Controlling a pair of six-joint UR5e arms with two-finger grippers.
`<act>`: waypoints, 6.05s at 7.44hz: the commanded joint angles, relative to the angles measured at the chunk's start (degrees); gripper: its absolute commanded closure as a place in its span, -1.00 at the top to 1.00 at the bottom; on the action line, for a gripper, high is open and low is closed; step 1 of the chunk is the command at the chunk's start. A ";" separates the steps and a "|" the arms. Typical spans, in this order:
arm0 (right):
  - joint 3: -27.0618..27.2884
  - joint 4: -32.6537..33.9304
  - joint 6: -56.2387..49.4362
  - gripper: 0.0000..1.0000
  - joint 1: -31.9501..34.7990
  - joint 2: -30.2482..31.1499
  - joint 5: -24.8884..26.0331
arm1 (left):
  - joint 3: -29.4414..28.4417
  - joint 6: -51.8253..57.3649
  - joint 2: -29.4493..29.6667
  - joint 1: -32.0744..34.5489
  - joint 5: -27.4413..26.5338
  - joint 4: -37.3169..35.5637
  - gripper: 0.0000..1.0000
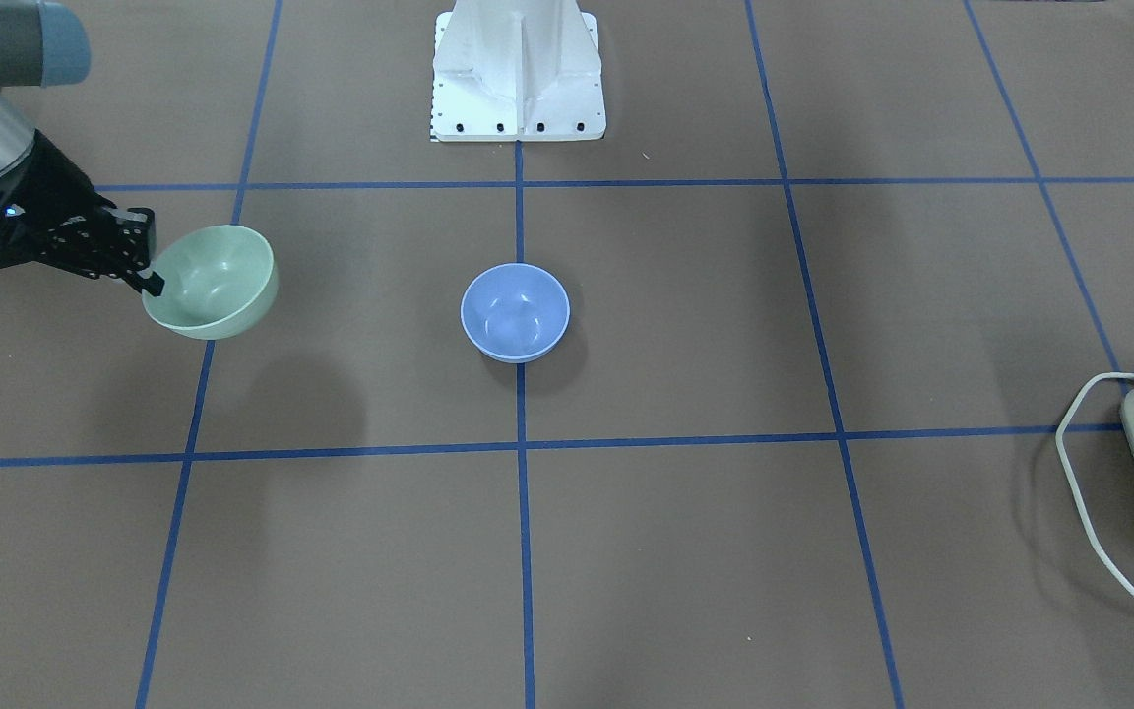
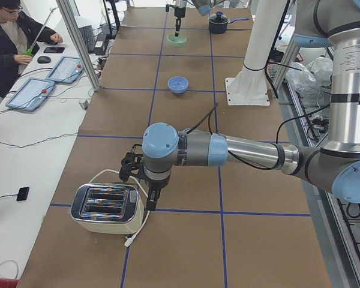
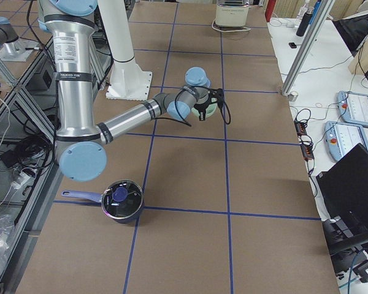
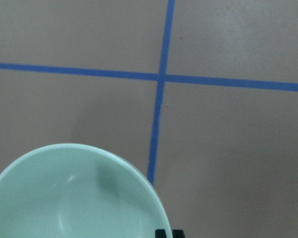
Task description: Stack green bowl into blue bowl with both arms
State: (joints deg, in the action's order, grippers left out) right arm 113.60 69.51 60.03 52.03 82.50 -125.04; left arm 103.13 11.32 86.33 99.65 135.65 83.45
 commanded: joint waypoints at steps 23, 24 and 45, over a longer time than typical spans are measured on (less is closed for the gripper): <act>-16.66 16.36 17.95 1.00 -16.48 -29.87 17.15 | -0.47 -0.50 -2.39 -0.16 -0.03 2.77 0.99; -16.75 16.27 11.41 1.00 -10.96 -27.16 13.11 | -0.65 -1.38 -2.39 -0.94 -0.12 2.68 0.99; -17.63 15.48 -60.64 1.00 41.83 20.59 -4.25 | -0.38 -12.46 -10.21 -9.30 -0.56 14.19 0.99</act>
State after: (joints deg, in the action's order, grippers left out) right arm 95.89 84.99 -0.65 93.87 103.11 -129.22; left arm 102.76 -1.14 76.37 90.35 135.13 97.61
